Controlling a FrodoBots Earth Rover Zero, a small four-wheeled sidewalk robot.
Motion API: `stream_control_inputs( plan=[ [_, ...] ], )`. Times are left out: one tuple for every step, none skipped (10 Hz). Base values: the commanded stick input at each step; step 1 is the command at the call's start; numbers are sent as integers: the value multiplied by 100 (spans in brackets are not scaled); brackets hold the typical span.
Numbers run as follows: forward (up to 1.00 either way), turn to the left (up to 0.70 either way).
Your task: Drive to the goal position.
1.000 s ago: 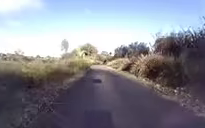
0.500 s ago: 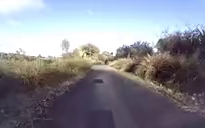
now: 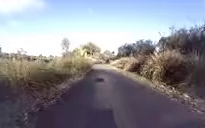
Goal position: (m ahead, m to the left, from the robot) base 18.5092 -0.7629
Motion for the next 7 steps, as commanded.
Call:
stream_control_inputs(
  plan=[
    [85, -34],
    [85, -34],
    [85, -22],
    [85, -10],
    [85, 0],
    [85, 0],
    [85, 0]
  ],
)
